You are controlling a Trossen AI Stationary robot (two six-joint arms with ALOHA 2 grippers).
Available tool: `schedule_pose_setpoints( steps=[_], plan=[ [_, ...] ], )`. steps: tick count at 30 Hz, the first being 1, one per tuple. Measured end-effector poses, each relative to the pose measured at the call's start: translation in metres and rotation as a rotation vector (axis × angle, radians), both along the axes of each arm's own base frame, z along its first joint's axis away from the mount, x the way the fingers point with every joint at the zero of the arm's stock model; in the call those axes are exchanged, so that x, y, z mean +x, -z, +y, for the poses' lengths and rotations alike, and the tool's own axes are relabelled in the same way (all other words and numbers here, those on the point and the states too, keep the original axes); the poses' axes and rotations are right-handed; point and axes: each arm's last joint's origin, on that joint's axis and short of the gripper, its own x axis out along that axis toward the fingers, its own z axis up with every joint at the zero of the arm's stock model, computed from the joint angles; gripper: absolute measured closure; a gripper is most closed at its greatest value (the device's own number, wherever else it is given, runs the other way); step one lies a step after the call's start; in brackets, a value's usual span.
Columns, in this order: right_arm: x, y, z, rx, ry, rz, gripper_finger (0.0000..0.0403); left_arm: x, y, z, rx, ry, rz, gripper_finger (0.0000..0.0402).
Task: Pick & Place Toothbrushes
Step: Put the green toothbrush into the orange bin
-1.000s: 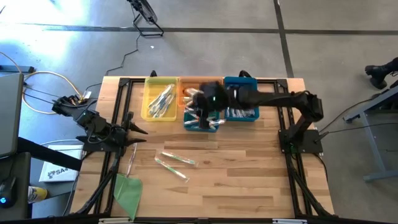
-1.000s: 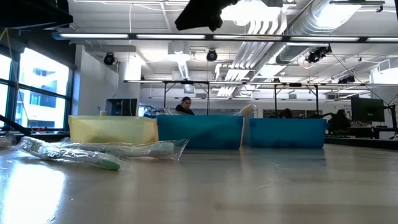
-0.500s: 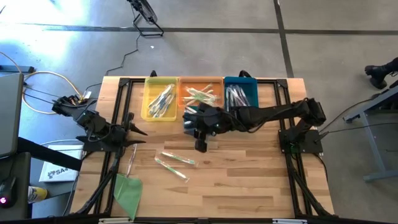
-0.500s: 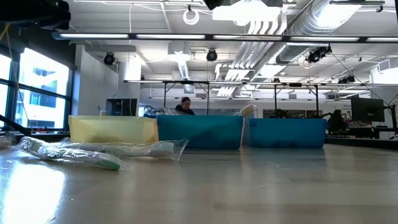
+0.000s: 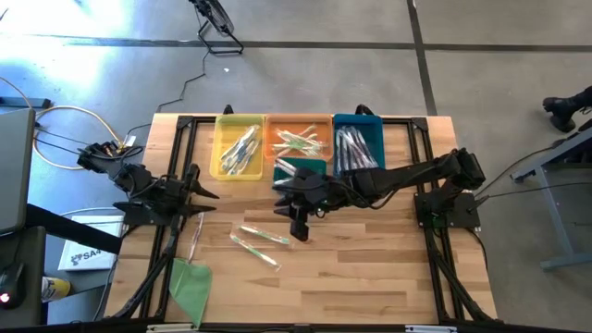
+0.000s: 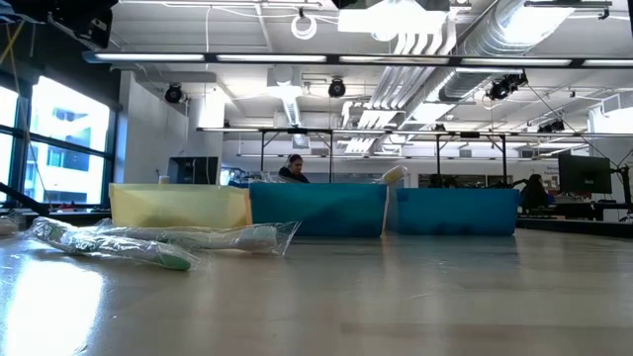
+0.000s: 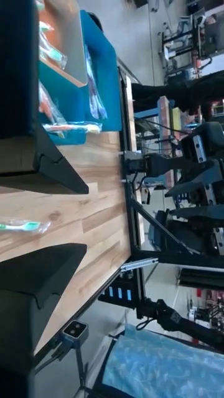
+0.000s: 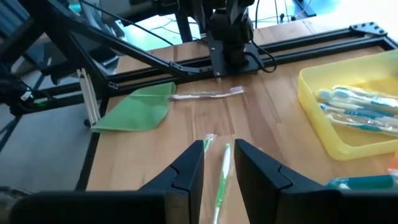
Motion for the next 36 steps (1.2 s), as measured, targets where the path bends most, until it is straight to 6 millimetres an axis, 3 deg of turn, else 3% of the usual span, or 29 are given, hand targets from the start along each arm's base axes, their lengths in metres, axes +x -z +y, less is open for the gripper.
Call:
schedule_pose_setpoints(
  steps=[9, 18, 27, 36],
  plan=[
    [-0.001, 0.000, 0.003, 0.035, 0.045, 0.000, 0.0321, 0.000, 0.000, 0.000, -0.035, 0.000, 0.006, 0.0268],
    [0.001, 0.008, 0.024, 0.003, 0.020, 0.012, 0.0319, 0.000, 0.000, 0.000, -0.035, 0.000, 0.007, 0.0268],
    [0.034, 0.075, 0.033, -0.059, -0.021, 0.158, 0.0284, 0.000, 0.001, 0.000, -0.028, -0.001, 0.016, 0.0268],
    [0.052, 0.133, 0.038, -0.080, -0.034, 0.294, 0.0226, 0.001, 0.003, -0.001, -0.020, -0.002, 0.031, 0.0268]
  ],
)
